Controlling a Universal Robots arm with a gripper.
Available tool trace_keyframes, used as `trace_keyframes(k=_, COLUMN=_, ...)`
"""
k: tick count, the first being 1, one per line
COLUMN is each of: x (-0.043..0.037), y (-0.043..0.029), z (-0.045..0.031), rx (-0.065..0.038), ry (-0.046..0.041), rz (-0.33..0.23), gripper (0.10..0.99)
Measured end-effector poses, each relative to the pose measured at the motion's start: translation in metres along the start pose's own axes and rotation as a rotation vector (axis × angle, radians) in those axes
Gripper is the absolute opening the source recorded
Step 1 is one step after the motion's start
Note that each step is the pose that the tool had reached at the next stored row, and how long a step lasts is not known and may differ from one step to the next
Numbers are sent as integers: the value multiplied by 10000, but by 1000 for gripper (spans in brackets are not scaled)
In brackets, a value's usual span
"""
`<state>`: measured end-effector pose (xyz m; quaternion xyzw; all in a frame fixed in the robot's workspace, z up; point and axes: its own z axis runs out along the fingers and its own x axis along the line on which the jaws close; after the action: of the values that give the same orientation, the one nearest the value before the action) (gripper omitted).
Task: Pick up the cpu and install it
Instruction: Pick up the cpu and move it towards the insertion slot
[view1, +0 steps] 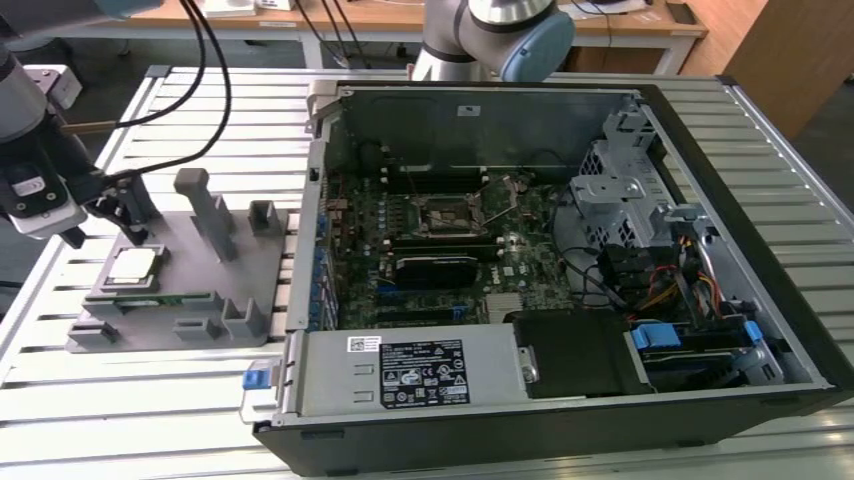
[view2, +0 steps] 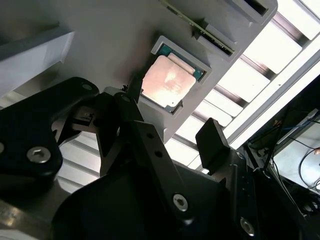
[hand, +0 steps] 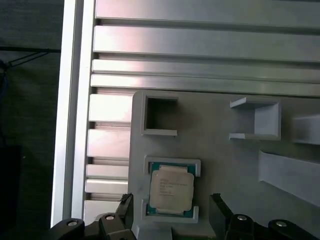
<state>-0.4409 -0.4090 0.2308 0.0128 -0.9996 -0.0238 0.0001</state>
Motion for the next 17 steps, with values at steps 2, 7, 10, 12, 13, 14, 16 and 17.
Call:
trace_keyframes(k=2, x=0, y=-3, z=30, rx=1, ry=-1, rz=24, gripper=706)
trace_keyframes(k=7, x=-1, y=-7, z=105, rx=0, ry=-6, rz=111, gripper=706)
trace_keyframes(k=10, x=-1, y=-9, z=147, rx=1, ry=-5, rz=125, gripper=706)
trace_keyframes(k=12, x=-1, y=-11, z=172, rx=1, ry=-6, rz=126, gripper=706)
trace_keyframes(k=13, x=-1, y=-11, z=183, rx=1, ry=-6, rz=126, gripper=706)
trace_keyframes(k=14, x=-1, y=-12, z=194, rx=1, ry=-7, rz=126, gripper=706)
trace_keyframes(k=16, x=-1, y=-13, z=217, rx=2, ry=-6, rz=127, gripper=706)
trace_keyframes(k=17, x=-1, y=-13, z=228, rx=2, ry=-7, rz=128, gripper=706)
